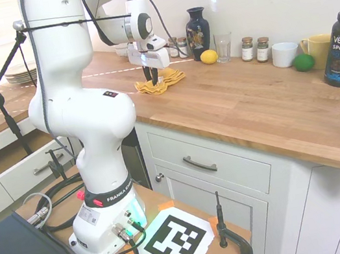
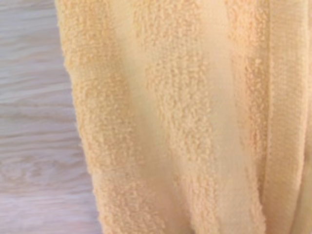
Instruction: Wipe the counter
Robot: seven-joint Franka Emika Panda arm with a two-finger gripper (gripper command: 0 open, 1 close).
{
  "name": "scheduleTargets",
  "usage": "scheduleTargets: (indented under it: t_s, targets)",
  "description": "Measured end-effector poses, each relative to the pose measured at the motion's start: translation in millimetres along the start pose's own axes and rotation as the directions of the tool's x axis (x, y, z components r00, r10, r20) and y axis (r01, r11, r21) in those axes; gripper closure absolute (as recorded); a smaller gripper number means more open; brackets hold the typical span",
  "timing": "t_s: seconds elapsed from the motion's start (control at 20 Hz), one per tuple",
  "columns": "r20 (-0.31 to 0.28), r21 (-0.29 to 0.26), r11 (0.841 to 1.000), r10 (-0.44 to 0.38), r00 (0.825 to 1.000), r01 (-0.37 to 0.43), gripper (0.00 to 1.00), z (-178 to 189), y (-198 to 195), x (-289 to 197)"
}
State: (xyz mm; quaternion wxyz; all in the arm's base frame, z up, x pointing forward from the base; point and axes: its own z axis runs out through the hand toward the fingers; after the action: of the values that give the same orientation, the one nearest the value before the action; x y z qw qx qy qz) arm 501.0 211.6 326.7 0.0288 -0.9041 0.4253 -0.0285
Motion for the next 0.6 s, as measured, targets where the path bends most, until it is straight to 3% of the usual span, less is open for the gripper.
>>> scheduleTargets:
  t_s: [0.6]
  targets:
    - [-0.005, 0.013, 1.000, -0.006, 1.000, 0.006, 1.00, -1.8, 28.1, 18.4]
